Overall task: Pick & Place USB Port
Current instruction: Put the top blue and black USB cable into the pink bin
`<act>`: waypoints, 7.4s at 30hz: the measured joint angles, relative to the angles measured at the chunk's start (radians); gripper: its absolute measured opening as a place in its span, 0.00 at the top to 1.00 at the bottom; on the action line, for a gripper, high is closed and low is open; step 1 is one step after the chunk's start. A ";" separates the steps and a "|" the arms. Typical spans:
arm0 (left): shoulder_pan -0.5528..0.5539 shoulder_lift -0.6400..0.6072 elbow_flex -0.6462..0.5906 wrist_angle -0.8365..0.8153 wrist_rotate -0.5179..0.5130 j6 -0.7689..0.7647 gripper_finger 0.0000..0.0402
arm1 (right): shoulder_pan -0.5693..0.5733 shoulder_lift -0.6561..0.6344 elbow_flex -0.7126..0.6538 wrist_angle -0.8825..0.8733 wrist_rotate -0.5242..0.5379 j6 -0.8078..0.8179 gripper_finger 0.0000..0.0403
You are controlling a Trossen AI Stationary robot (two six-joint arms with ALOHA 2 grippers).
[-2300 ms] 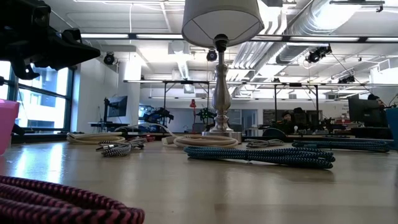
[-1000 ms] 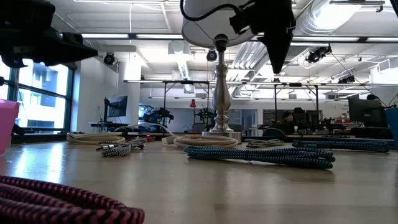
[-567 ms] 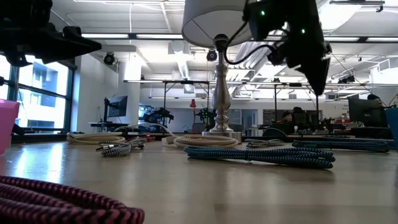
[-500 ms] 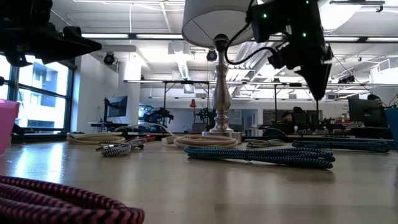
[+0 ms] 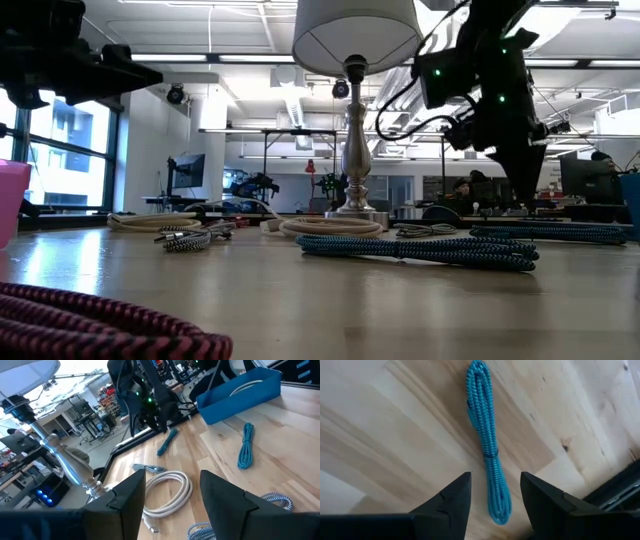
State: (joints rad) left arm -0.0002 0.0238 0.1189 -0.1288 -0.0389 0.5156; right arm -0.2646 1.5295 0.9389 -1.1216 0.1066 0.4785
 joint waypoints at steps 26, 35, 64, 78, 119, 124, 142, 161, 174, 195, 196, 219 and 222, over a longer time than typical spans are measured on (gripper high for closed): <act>0.000 0.000 0.000 -0.001 -0.018 -0.027 0.54 | -0.036 -0.005 -0.264 0.397 -0.078 -0.043 0.75; 0.000 0.000 0.000 -0.001 -0.019 -0.094 0.65 | -0.001 -0.001 -0.254 0.397 -0.027 -0.066 0.95; 0.000 0.244 0.000 0.411 0.145 -0.255 0.52 | 0.510 0.002 0.270 0.747 0.327 -0.377 0.95; -0.001 0.677 0.000 0.896 0.289 -0.341 0.52 | 0.526 0.131 0.270 1.002 0.258 -0.619 0.96; -0.054 1.319 0.386 1.055 0.523 -0.274 0.52 | 0.507 0.169 0.271 1.108 0.168 -0.689 0.96; -0.067 1.343 0.413 1.041 0.538 -0.262 0.57 | 0.507 0.169 0.271 1.104 0.162 -0.689 0.96; -0.065 1.354 0.414 1.036 0.506 -0.235 0.97 | 0.510 0.169 0.270 1.103 0.183 -0.617 0.73; -0.163 0.807 0.412 0.301 0.136 -0.157 0.98 | 0.533 0.163 0.271 1.035 0.314 -0.582 0.52; -0.600 0.639 0.412 -0.058 -0.345 -0.571 0.98 | 0.532 0.163 0.271 1.025 0.346 -0.590 0.52; -1.088 0.998 0.865 -0.706 -0.580 -0.865 0.98 | 0.513 0.163 0.271 0.967 0.276 -0.532 0.52; -1.089 1.021 0.878 -0.722 -0.555 -0.868 0.98 | 0.513 0.163 0.270 0.969 0.276 -0.531 0.52; -1.087 1.235 0.917 -0.790 -0.272 -0.860 0.91 | 0.513 0.163 0.270 0.980 0.279 -0.502 0.52; -1.087 1.245 0.917 -0.790 -0.285 -0.862 0.85 | 0.513 0.163 0.270 0.981 0.271 -0.502 0.52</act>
State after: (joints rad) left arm -1.0869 1.2686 1.0359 -0.9192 -0.3237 -0.3466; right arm 0.2481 1.6924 1.2091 -0.1406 0.3775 -0.0231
